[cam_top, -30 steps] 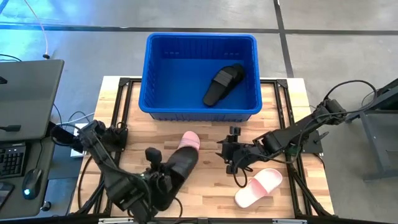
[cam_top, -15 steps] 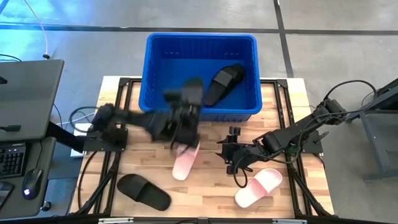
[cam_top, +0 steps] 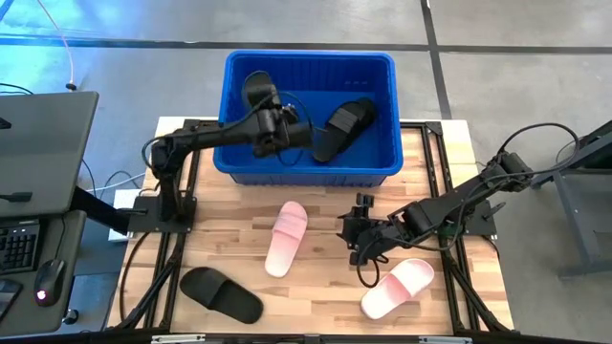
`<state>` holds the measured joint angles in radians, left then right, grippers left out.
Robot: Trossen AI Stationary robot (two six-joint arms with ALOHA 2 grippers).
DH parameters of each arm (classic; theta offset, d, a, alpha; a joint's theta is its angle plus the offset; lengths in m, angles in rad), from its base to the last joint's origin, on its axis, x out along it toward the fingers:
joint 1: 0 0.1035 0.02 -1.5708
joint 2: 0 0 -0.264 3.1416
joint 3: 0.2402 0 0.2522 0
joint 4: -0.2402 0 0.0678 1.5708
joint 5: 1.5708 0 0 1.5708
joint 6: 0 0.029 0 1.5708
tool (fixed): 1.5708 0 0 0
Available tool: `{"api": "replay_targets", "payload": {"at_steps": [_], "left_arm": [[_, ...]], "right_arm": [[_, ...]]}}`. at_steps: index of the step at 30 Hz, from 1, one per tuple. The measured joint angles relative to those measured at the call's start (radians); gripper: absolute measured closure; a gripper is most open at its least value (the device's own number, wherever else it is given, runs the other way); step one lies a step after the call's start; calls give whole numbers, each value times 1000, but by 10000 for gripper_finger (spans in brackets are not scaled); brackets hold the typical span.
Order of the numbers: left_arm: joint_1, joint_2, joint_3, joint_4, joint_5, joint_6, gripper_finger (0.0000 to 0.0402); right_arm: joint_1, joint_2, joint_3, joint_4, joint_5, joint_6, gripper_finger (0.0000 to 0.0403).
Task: Pick and place slides into bin
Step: Put the black slide into the blue container
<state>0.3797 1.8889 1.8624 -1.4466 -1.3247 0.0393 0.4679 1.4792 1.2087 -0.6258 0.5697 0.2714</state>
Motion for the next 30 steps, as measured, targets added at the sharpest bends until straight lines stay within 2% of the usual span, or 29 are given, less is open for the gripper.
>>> {"api": "replay_targets", "payload": {"at_steps": [2, 4, 7, 10, 12, 17, 19, 22, 24, 28, 30], "left_arm": [[51, -1, -11, 82, 34, 83, 397], [95, -2, -43, 240, 85, 236, 398], [150, 0, -87, 509, 264, 531, 399], [195, 0, -122, 723, 449, 671, 399], [219, 0, -138, 767, 477, 694, 400], [297, 0, -140, 737, 444, 764, 400], [342, 0, -140, 718, 493, 753, 400], [411, 0, -144, 721, 639, 715, 400], [440, -2, -176, 752, 693, 714, 400], [469, -2, -263, 774, 676, 739, 400], [473, -2, -333, 842, 678, 757, 400]], "right_arm": [[0, 0, 0, -10, 3, 11, 206], [0, 0, 0, -22, 10, 30, 206], [0, 0, 0, -40, 24, 72, 206], [0, 0, 0, -69, 24, 123, 206], [5, 0, 0, -103, 26, 174, 206], [33, 0, 0, -205, 83, 294, 206], [46, 0, 0, -248, 128, 351, 206], [74, 0, 0, -313, 168, 466, 206], [95, 0, 0, -343, 176, 540, 206], [145, 0, 0, -372, 207, 637, 206], [169, 0, 0, -373, 225, 665, 206]]}}
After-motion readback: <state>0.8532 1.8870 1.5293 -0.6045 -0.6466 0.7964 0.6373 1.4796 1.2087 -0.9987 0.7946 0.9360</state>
